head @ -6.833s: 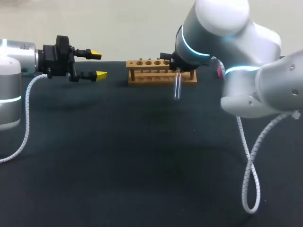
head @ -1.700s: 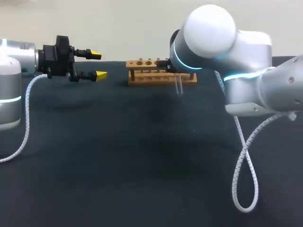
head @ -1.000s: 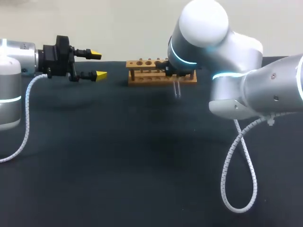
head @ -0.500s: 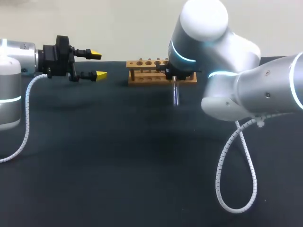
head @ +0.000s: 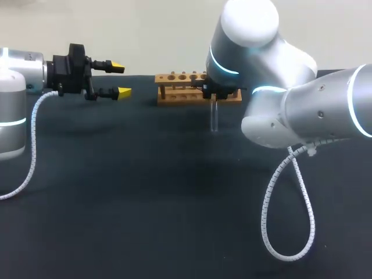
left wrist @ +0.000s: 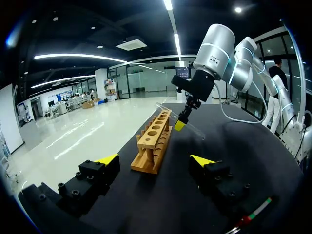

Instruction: Grasp the test tube, adjust it, and insert it.

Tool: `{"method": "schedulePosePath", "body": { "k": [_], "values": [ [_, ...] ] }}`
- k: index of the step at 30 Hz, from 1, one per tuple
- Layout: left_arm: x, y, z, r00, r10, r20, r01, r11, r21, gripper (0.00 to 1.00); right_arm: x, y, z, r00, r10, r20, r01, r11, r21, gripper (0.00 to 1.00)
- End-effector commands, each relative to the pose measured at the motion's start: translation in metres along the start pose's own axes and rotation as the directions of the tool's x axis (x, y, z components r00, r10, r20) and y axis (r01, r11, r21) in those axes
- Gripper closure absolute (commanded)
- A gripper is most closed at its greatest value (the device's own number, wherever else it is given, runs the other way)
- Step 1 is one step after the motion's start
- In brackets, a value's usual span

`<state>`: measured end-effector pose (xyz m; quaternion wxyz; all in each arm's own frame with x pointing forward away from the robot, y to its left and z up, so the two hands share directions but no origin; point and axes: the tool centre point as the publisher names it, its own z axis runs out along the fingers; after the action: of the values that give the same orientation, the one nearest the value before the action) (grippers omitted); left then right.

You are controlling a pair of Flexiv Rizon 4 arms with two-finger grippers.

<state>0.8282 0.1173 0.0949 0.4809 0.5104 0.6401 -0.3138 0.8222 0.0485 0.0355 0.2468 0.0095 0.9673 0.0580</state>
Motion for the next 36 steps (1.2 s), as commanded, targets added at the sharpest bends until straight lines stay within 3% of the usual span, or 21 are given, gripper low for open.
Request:
{"method": "schedulePosePath", "body": {
  "k": [1,9,18,28,36],
  "values": [
    [0.001,-0.002,-0.001,1.0,0.004,0.005,-0.004,1.0,-0.005,0.0,0.005,0.0,-0.008,1.0,0.015,0.023,-0.015,1.0,0.004,1.0],
    [0.001,-0.002,-0.001,1.0,0.004,0.005,-0.004,1.0,-0.005,0.0,0.011,0.004,-0.034,0.992,0.061,0.106,-0.061,0.998,-0.002,1.0],
    [0.001,-0.002,-0.001,1.0,0.004,0.005,-0.004,1.0,-0.005,0.0,0.004,0.005,-0.074,0.968,0.081,0.239,-0.079,0.997,-0.019,1.0],
    [0.001,-0.002,-0.001,1.0,0.004,0.005,-0.004,1.0,-0.005,0.0,-0.004,0.008,-0.108,0.914,0.089,0.395,-0.07,0.996,-0.061,1.0],
    [0.001,-0.002,-0.001,1.0,0.004,0.005,-0.004,1.0,-0.005,0.0,-0.005,0.01,-0.122,0.88,0.088,0.466,-0.056,0.995,-0.082,1.0]
  ]
}}
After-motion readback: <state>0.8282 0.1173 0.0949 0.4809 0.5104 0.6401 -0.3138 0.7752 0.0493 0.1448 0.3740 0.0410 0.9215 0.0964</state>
